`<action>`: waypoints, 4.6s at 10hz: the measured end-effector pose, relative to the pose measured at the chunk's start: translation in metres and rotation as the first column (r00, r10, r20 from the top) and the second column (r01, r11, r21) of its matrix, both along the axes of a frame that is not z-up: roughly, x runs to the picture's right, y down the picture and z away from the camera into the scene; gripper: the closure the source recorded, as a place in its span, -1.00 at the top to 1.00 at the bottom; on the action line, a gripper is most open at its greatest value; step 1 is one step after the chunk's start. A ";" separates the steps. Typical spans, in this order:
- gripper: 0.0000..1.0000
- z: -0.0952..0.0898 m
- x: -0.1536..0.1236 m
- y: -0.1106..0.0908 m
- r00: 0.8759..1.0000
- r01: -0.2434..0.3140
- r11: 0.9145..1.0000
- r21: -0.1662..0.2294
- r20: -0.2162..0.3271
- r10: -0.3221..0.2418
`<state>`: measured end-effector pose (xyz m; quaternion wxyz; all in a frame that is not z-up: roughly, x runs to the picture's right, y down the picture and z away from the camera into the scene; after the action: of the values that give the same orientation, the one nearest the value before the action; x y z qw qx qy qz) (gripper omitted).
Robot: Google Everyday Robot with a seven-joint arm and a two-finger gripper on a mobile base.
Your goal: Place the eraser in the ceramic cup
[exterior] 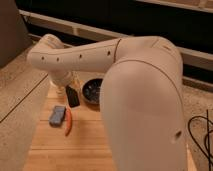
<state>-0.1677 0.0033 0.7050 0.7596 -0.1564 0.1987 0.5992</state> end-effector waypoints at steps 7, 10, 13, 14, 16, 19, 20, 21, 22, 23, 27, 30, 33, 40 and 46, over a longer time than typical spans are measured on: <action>-1.00 0.040 -0.035 -0.155 0.982 0.185 0.931 0.316 -0.017 -0.190; -1.00 0.029 -0.078 -0.181 0.964 0.236 0.888 0.395 0.020 -0.266; -1.00 0.010 -0.104 -0.195 0.946 0.282 0.847 0.451 0.017 -0.324; -1.00 0.007 -0.109 -0.196 0.940 0.291 0.836 0.465 0.021 -0.339; -1.00 0.011 -0.120 -0.193 0.938 0.244 0.843 0.480 0.104 -0.330; -1.00 0.025 -0.139 -0.179 0.899 0.051 0.896 0.442 0.371 -0.235; -1.00 0.029 -0.141 -0.175 0.874 0.004 0.905 0.424 0.438 -0.209; -1.00 0.036 -0.139 -0.172 0.837 -0.048 0.916 0.399 0.517 -0.181; -1.00 0.041 -0.135 -0.170 0.814 -0.069 0.920 0.385 0.555 -0.171; -1.00 0.048 -0.126 -0.168 0.792 -0.079 0.925 0.370 0.588 -0.168; -1.00 0.076 -0.104 -0.154 0.749 0.005 0.948 0.319 0.626 -0.215; -1.00 0.086 -0.111 -0.156 0.738 0.082 0.948 0.308 0.621 -0.266; -1.00 0.093 -0.122 -0.158 0.731 0.111 0.950 0.291 0.624 -0.276; -1.00 0.102 -0.139 -0.150 0.708 0.064 0.968 0.243 0.673 -0.216; -1.00 0.111 -0.145 -0.132 0.696 0.084 0.973 0.216 0.686 -0.213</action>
<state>-0.3130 -0.1284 0.8165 0.8341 -0.2919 -0.1453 0.4450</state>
